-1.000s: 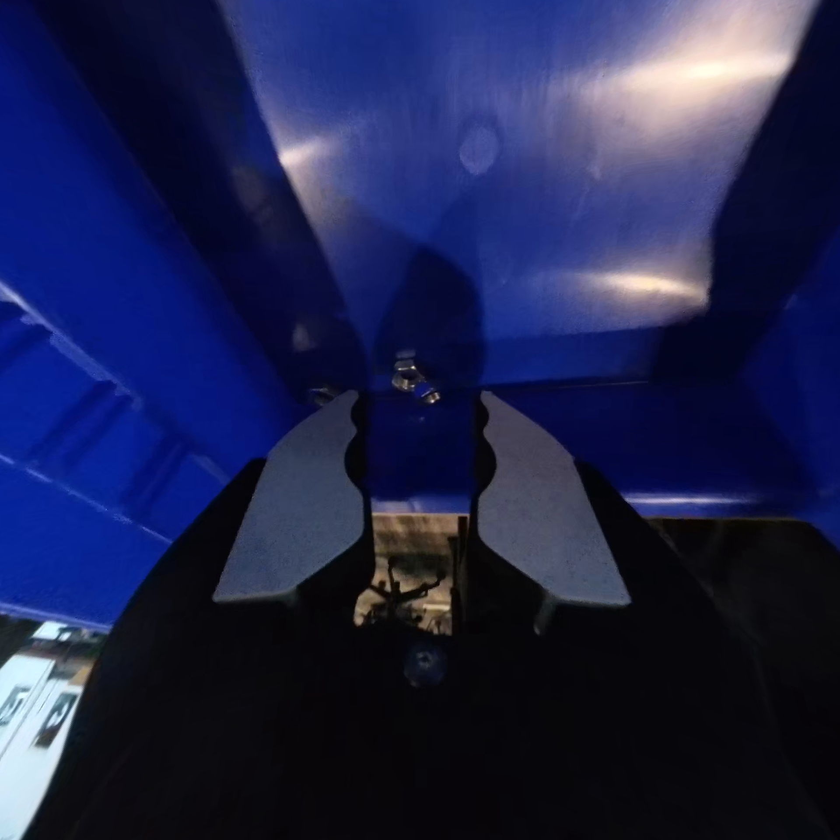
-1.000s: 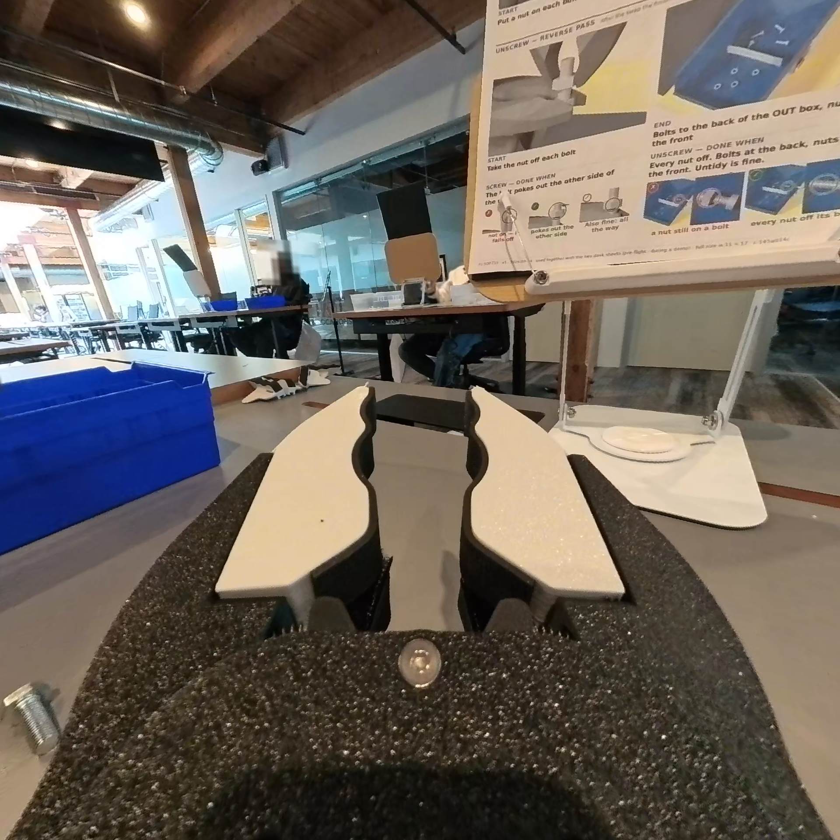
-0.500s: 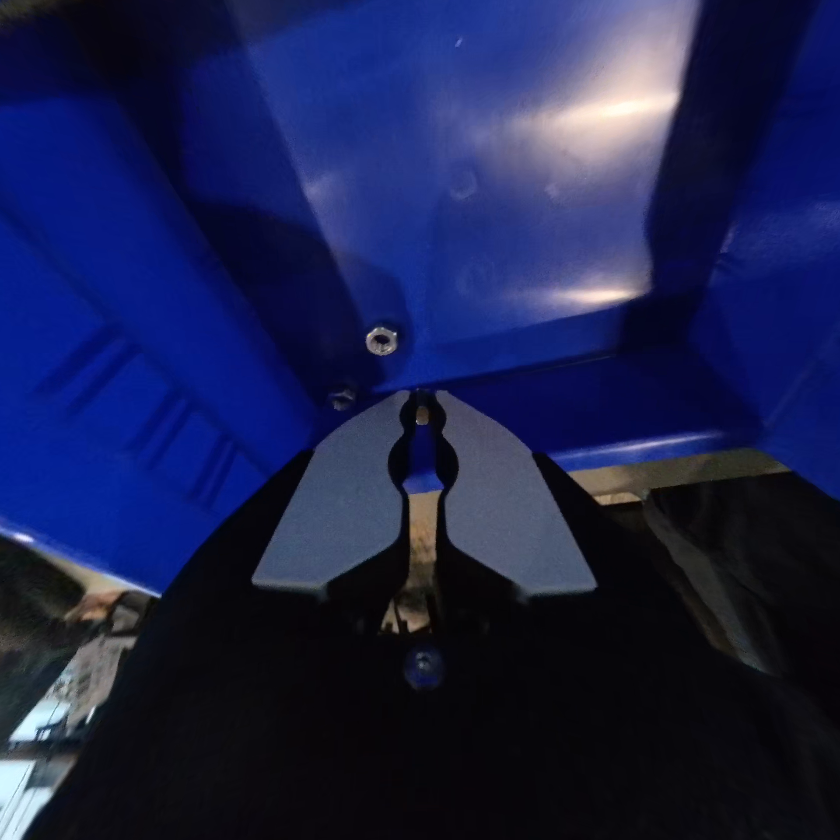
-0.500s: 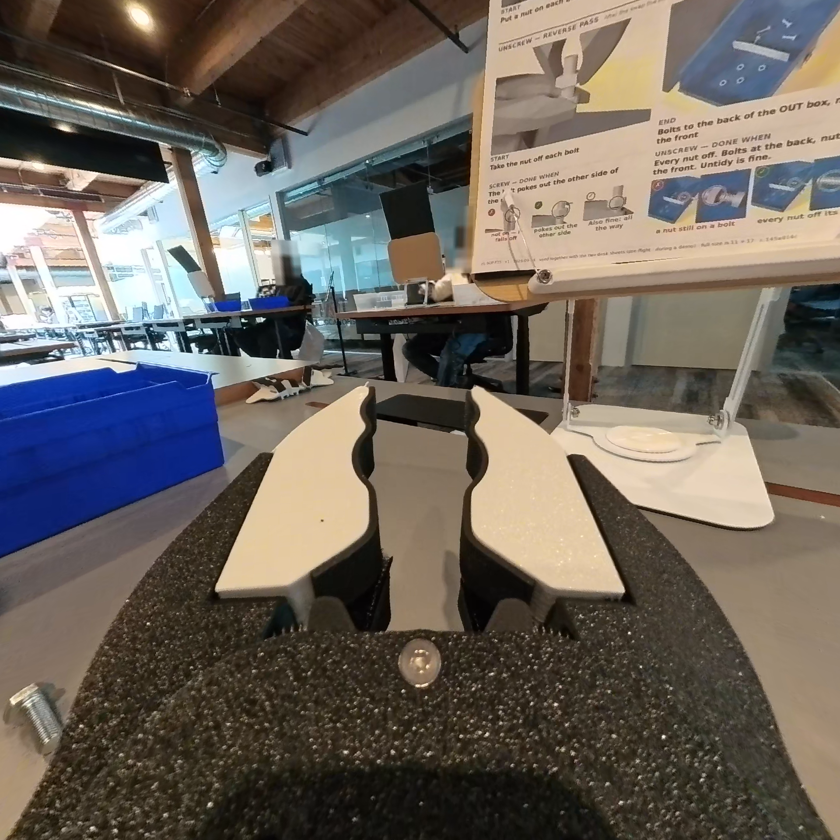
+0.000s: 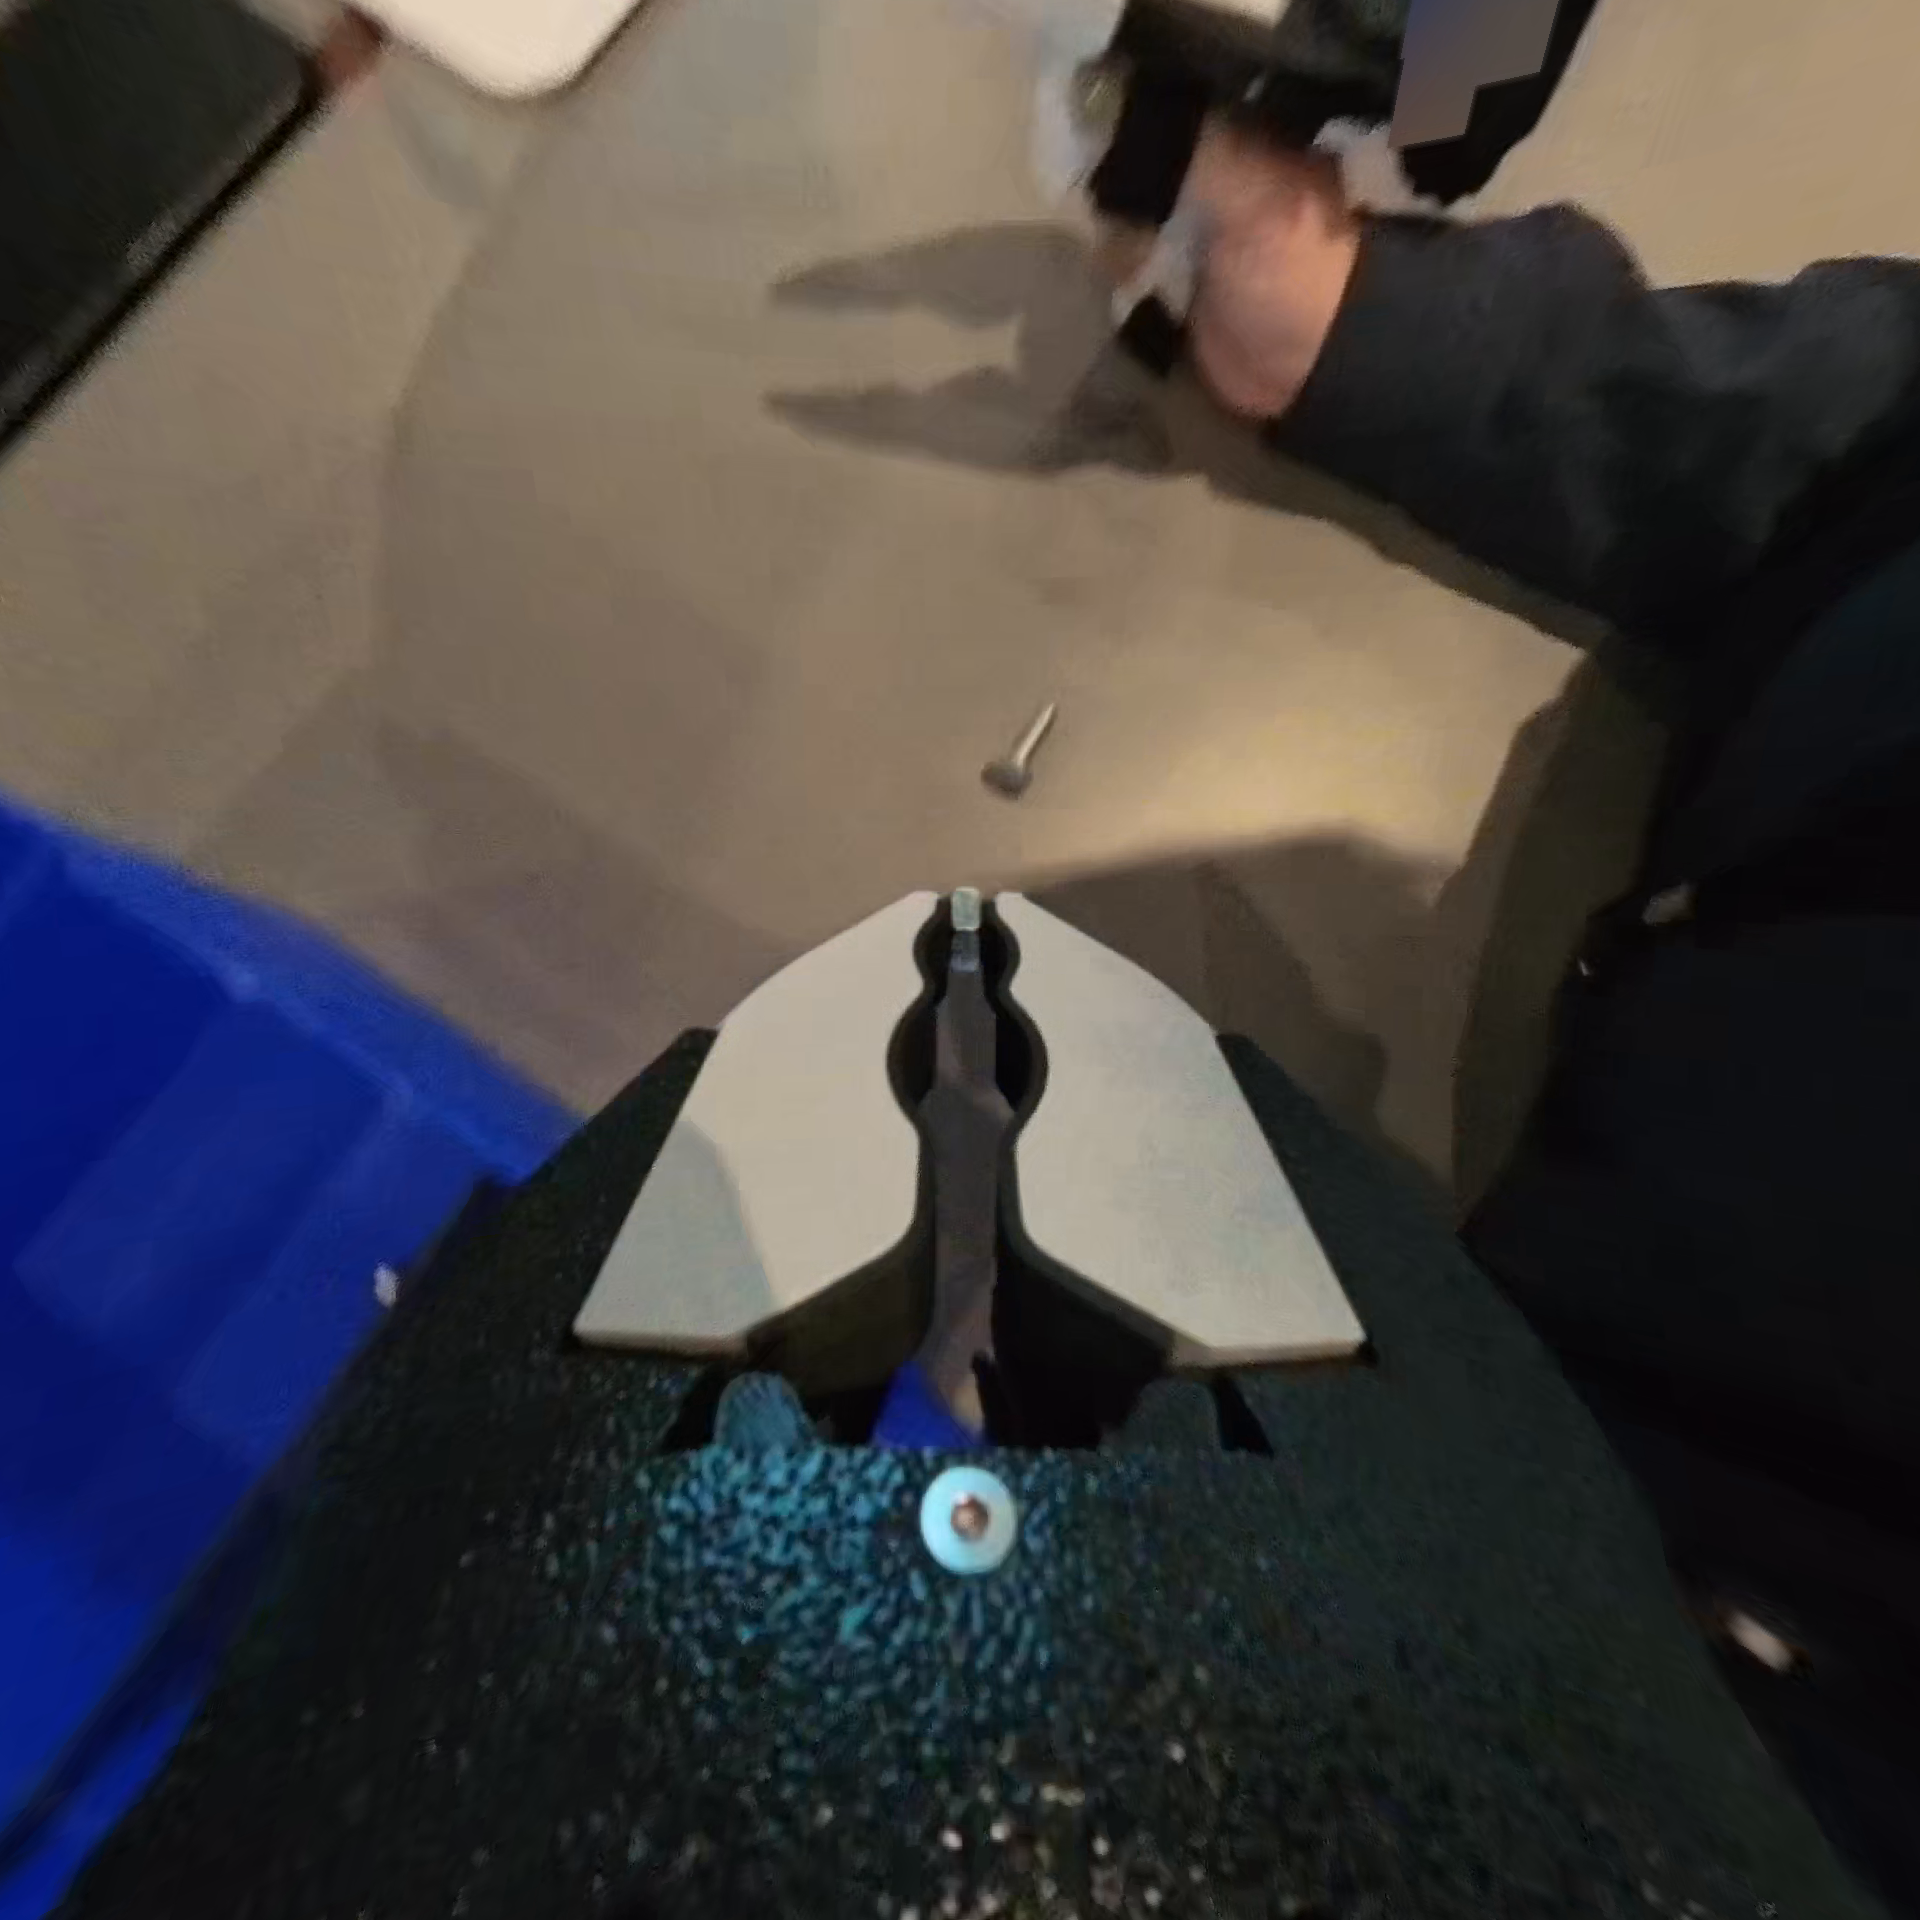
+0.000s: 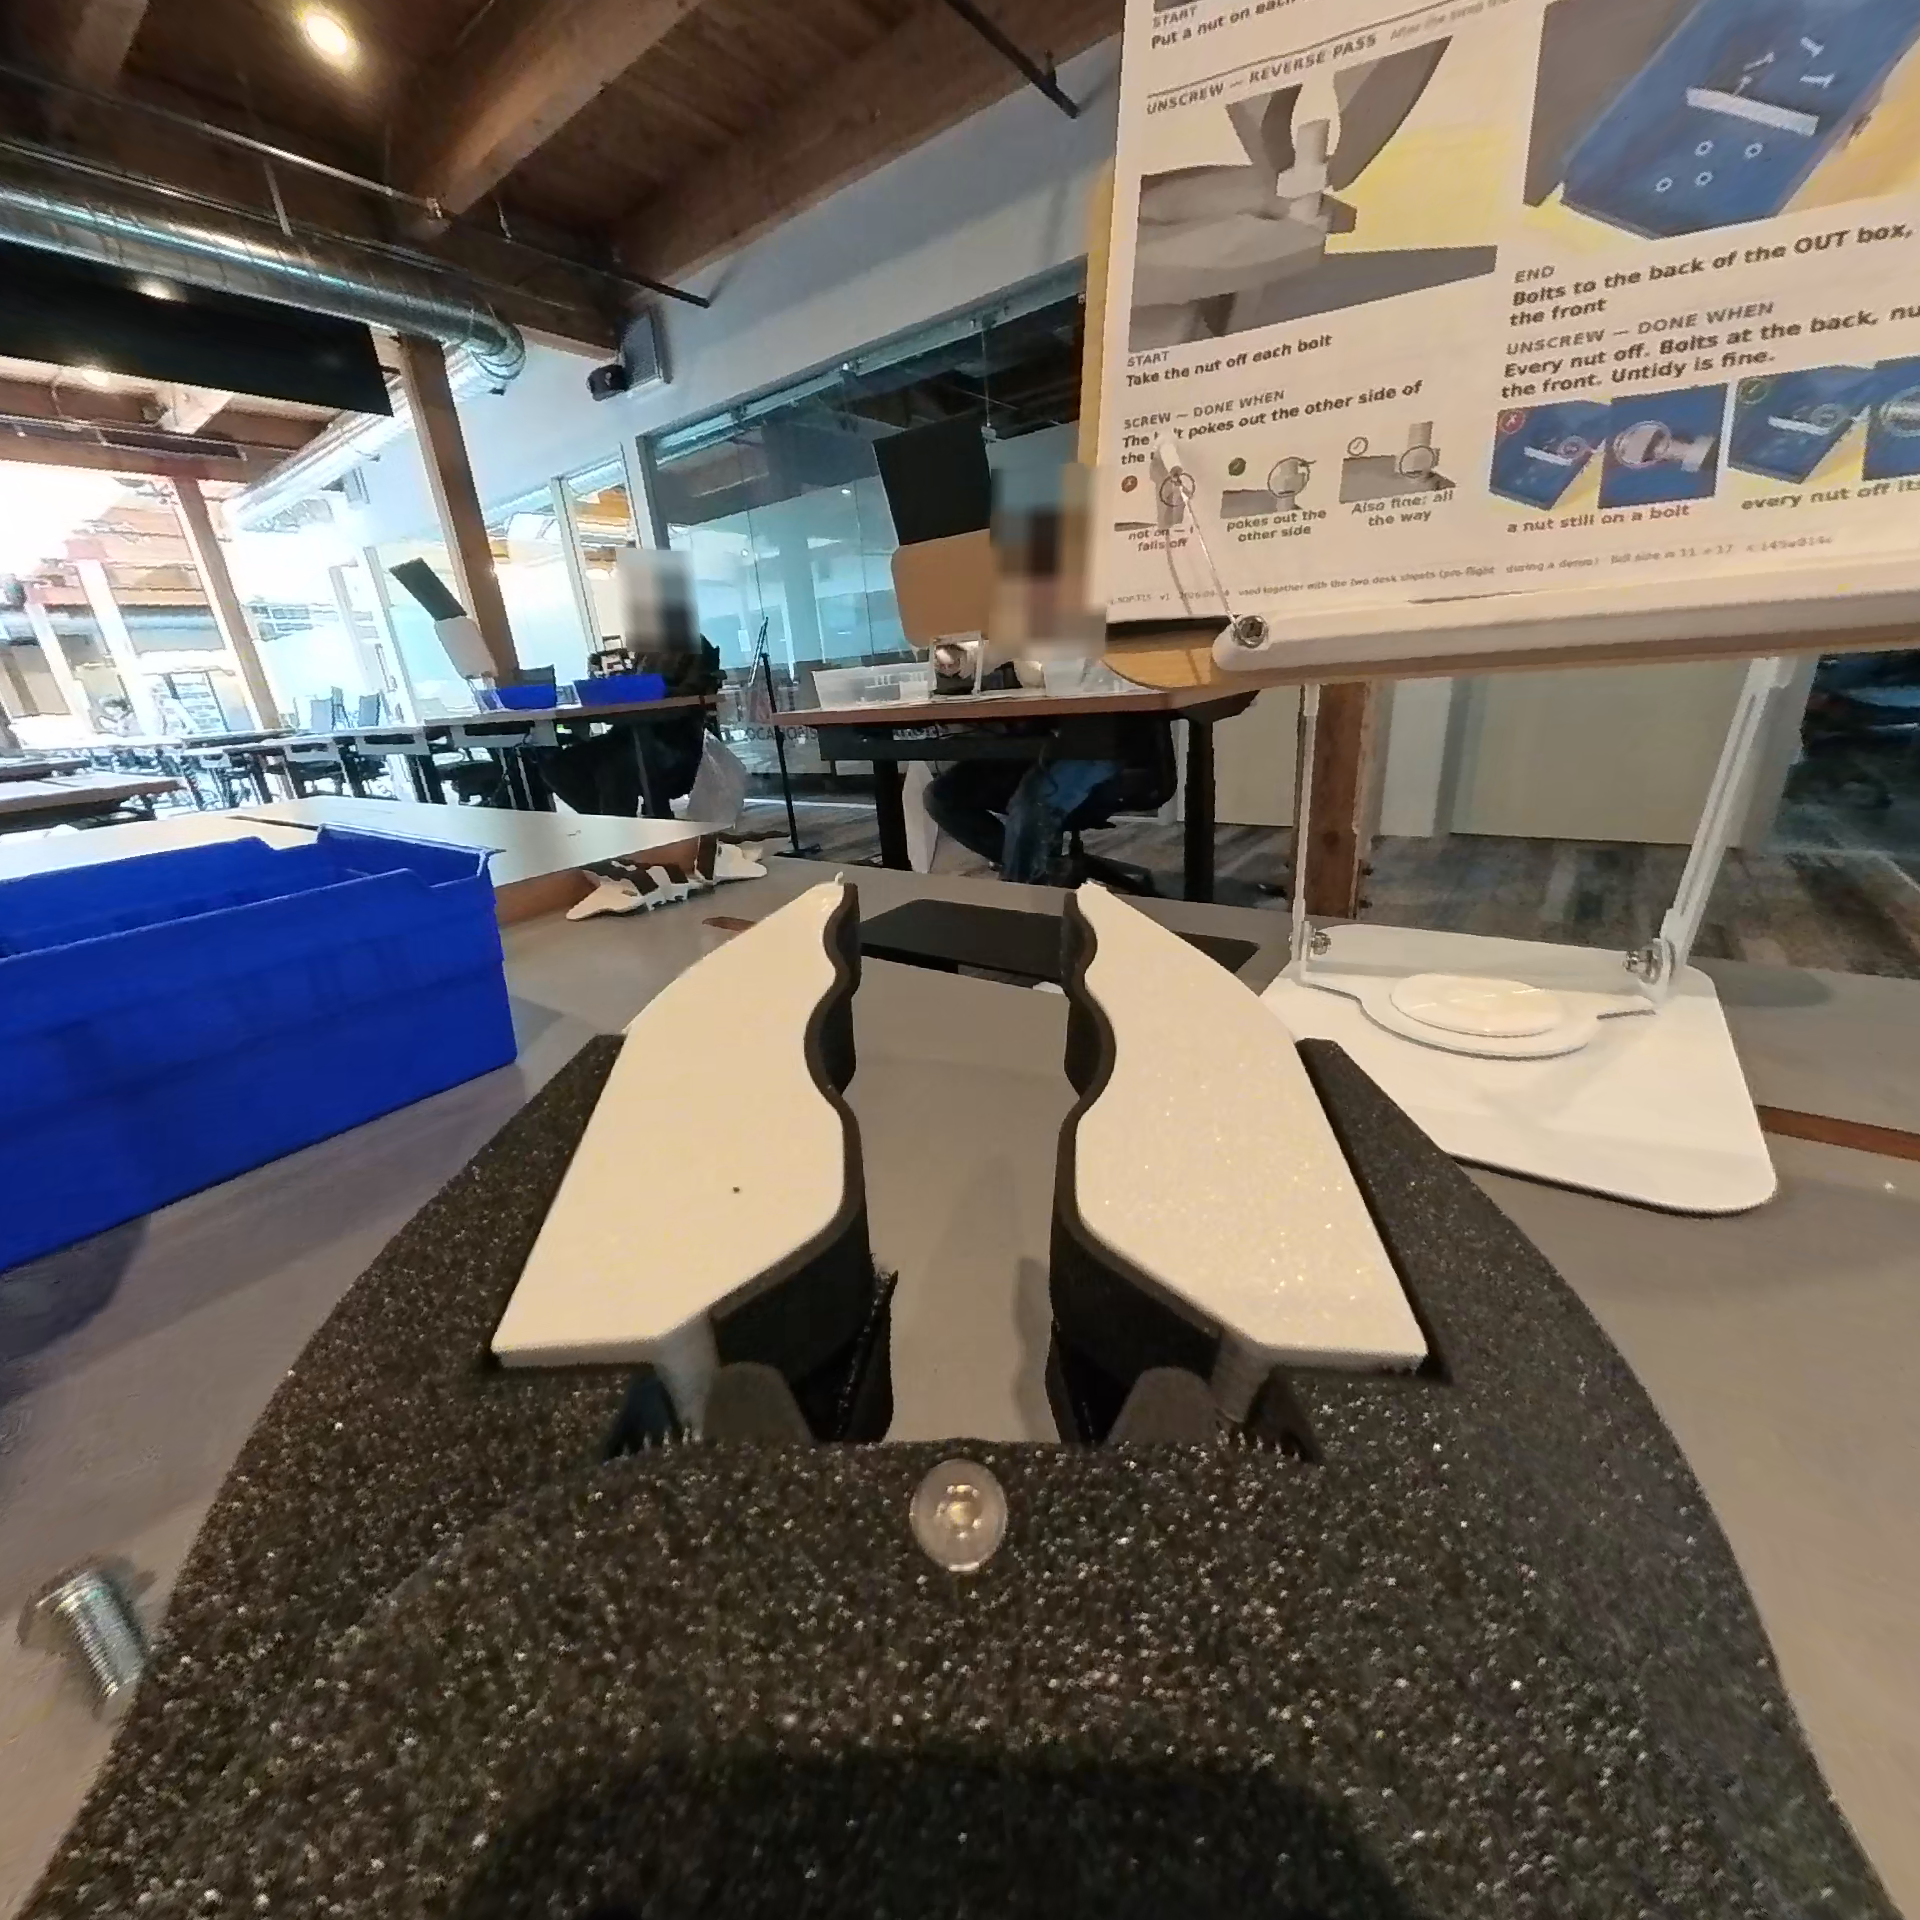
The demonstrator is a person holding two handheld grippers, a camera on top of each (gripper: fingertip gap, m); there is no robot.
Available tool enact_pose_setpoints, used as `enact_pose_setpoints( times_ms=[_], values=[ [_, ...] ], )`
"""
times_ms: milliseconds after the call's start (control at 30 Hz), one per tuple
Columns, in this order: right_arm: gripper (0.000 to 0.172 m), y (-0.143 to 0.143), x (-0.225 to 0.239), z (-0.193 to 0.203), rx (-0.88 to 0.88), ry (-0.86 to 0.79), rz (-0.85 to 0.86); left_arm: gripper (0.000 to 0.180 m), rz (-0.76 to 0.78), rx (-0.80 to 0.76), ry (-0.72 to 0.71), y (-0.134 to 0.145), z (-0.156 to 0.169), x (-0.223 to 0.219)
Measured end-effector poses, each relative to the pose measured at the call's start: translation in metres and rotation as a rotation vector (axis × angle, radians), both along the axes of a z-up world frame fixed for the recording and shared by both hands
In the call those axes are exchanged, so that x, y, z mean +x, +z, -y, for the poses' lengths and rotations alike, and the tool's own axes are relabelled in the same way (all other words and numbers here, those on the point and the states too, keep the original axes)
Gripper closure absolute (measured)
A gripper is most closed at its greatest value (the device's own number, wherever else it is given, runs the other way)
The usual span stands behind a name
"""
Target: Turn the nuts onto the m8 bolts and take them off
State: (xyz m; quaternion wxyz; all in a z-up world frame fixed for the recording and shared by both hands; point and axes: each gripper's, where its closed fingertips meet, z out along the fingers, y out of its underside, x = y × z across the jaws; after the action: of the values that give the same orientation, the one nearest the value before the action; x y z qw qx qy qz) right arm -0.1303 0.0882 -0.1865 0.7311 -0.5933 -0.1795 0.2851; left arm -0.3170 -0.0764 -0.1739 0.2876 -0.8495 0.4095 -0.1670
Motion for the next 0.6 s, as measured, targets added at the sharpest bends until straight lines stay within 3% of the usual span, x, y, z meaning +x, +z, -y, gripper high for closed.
enact_pose_setpoints(
  times_ms=[33,133,233,433,533,600],
  values=[
    [0.136,0.0,0.0,0.0,0.001,0.0,0.006,0.175,0.015,0.045,-0.027,-0.001,-0.006,0.02],
    [0.139,0.001,0.002,0.0,0.001,-0.004,0.022,0.175,0.133,0.135,-0.056,-0.024,-0.03,0.085],
    [0.141,0.001,0.005,0.0,-0.002,-0.013,0.026,0.175,0.075,0.181,-0.089,-0.066,-0.048,0.123],
    [0.141,0.003,0.01,-0.001,-0.002,-0.018,0.022,0.175,-0.194,0.177,-0.151,-0.123,-0.065,0.137],
    [0.141,0.003,0.01,-0.001,-0.009,-0.01,0.018,0.175,-0.2,0.132,-0.187,-0.133,-0.062,0.14],
    [0.141,0.003,0.009,-0.001,-0.014,-0.004,0.014,0.162,-0.172,0.098,-0.175,-0.134,-0.06,0.14]
  ],
)
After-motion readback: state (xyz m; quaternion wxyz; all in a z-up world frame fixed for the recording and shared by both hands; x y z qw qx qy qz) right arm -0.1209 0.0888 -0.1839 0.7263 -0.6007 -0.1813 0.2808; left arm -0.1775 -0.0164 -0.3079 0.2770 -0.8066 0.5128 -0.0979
